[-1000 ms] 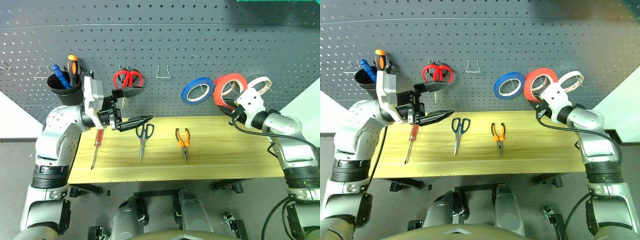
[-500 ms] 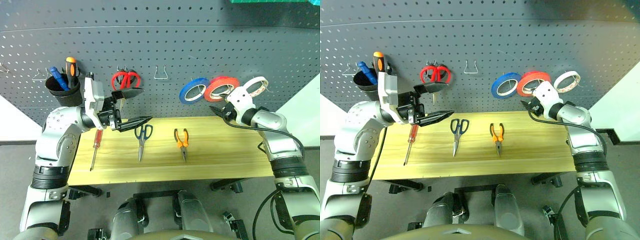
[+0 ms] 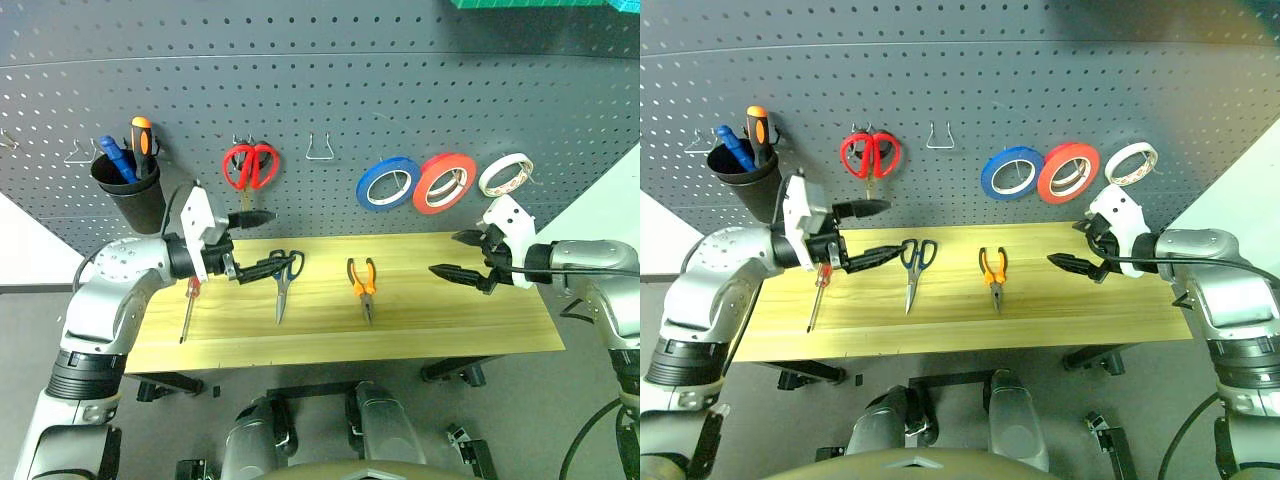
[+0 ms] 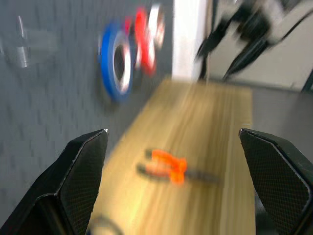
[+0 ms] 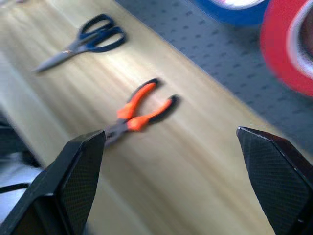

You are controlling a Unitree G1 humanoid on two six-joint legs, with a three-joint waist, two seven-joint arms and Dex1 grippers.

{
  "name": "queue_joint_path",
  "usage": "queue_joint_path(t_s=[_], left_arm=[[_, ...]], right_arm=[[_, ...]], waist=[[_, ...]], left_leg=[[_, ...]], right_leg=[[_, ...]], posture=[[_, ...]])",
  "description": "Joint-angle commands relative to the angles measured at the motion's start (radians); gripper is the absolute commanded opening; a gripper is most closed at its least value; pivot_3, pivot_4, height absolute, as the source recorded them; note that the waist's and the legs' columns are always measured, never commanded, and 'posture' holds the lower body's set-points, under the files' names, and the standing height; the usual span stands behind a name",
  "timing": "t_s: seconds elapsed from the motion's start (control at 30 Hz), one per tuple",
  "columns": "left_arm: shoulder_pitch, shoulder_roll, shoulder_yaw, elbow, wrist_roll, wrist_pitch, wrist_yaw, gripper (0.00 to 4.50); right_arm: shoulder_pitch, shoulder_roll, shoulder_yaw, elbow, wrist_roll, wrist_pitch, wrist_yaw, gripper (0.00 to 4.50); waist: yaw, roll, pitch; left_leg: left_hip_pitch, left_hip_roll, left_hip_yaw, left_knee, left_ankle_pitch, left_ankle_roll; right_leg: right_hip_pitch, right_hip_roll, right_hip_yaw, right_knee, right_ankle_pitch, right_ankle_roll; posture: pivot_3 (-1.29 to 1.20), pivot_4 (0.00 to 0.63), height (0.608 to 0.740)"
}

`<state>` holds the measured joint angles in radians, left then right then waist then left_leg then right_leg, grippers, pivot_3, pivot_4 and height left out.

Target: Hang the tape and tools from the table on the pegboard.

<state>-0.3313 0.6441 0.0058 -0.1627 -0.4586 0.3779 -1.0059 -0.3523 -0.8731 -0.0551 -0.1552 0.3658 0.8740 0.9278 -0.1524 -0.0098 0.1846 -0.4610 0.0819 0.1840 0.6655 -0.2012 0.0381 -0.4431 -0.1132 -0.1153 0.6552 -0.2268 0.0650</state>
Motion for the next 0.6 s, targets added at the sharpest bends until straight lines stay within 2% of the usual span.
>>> queue_joint_path(t_s=[0.03,0.27,0.33,0.6], left_arm=[[-0.003,-0.004,-0.025,-0.037,0.056,0.036,0.078,4.5],[0.023,-0.018,-0.041,0.012,0.08,-0.037,0.037,4.5],[0.025,-0.015,-0.05,0.054,0.095,-0.057,0.019,4.5],[-0.017,-0.025,-0.105,0.235,0.171,-0.133,-0.043,4.5]], right_arm=[[-0.038,0.05,0.008,0.006,0.024,0.122,-0.07,4.47],[-0.132,0.16,0.106,0.093,-0.022,0.262,-0.206,4.47],[-0.19,0.22,0.119,0.143,-0.032,0.31,-0.261,4.47],[-0.295,0.337,0.157,0.24,-0.056,0.387,-0.356,4.47]], waist=[[0.002,0.0,0.0],[0.0,0.0,0.001],[0.0,0.0,0.001],[0.01,0.001,0.018]], left_leg=[[0.0,0.0,0.0,0.0,0.0,0.0],[0.0,0.0,0.0,0.0,-0.001,0.001],[0.0,0.0,0.0,0.0,-0.001,0.001],[0.0,0.0,0.0,-0.001,-0.002,0.003]], right_leg=[[0.0,-0.001,0.0,0.0,0.0,0.0],[-0.001,-0.001,0.0,0.0,-0.001,-0.001],[-0.001,-0.001,0.0,0.0,-0.002,-0.004],[-0.002,-0.005,0.0,0.0,-0.003,-0.006]], posture=[[-0.24,0.135,0.73],[-0.23,0.178,0.73],[-0.22,0.198,0.73],[-0.2,0.274,0.73]])
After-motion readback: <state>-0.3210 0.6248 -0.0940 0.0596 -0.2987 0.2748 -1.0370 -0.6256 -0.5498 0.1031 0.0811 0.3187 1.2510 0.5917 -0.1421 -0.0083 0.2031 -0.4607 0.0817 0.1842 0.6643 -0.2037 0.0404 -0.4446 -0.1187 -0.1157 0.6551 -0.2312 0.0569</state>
